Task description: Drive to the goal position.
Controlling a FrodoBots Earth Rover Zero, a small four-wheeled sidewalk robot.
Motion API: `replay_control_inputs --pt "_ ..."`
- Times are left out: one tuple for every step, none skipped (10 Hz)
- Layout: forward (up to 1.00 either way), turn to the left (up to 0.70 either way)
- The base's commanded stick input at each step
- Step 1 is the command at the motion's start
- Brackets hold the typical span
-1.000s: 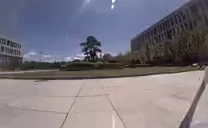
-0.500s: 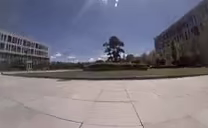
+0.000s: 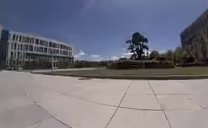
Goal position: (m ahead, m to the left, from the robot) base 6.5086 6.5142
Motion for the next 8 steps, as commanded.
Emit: replay_control_inputs --pt "0.7 0.0" --pt "0.7 0.0" --pt "0.7 0.0" --pt "0.7 0.0" --pt "0.7 0.0" --pt "0.7 0.0" --pt "0.7 0.0" --pt "0.7 0.0"
